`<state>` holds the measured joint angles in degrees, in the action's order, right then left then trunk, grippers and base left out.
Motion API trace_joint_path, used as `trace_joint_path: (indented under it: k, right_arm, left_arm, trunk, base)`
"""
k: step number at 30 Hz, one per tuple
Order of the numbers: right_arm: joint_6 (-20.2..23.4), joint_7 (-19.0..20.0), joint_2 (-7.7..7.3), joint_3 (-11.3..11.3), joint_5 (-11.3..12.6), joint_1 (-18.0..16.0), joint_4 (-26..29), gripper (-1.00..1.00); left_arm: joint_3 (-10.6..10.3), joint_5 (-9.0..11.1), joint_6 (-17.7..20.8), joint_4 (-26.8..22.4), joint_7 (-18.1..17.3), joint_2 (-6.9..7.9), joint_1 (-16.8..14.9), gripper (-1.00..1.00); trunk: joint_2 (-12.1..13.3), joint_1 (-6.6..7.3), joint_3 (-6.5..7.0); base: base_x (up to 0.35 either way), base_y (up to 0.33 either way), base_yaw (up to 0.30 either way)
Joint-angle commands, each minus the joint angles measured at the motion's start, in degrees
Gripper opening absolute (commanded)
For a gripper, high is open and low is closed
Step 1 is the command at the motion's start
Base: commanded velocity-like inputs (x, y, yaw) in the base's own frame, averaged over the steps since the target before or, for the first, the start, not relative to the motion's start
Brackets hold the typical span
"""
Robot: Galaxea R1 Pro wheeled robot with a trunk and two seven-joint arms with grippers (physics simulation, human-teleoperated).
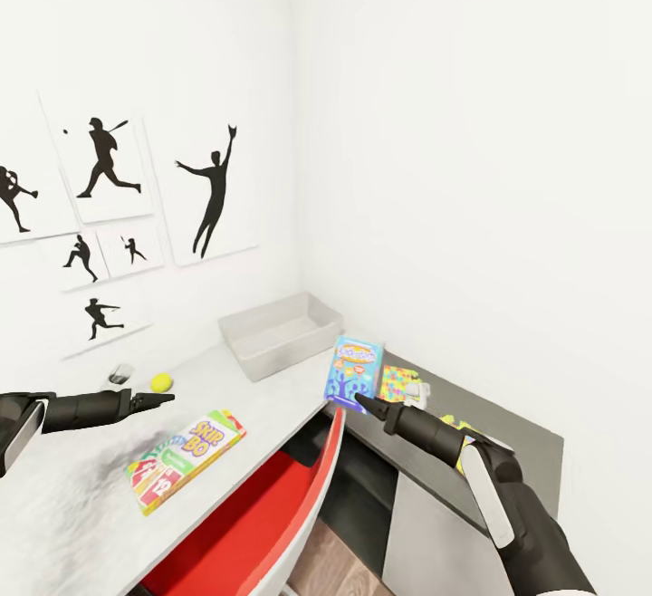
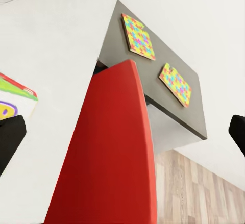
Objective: Put all the toys in the child's room - the three board games (two on the bed and one on the table), the two jigsaw puzzles on the table, and the tennis ball on the table - inside the toy box on the table in the child's room.
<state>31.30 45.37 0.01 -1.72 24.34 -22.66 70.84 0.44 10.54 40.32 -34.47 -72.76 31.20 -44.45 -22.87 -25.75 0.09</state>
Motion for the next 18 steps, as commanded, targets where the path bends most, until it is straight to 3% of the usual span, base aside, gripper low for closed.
trace_joint_path:
  k: [1,7,18]
  right_arm:
    - [0.4,0.1,0.03,0.0,0.5,0.0,0.0,-1.00]
    - [0.4,0.0,0.09,0.3,0.4,0.0,0.0,-1.00]
    - [0.4,0.0,0.17,0.4,0.4,0.0,0.0,-1.00]
  left_arm:
    - [0.0,0.2,0.5,0.0,-0.1,0.00,0.0,1.00]
    - [0.0,0.2,0.5,0.0,-0.1,0.00,0.0,1.00]
    - [0.0,0.2,0.5,0.0,-0.1,-0.08,0.0,1.00]
  trunk:
    - [0.0,-0.03,-0.02]
    - [0.0,-0.03,-0.02]
    - [0.0,-0.03,-0.02]
  base:
    - [0.078,0.000,0.111]
    - [0.029,0.000,0.191]
    - [0.002,0.000,0.281]
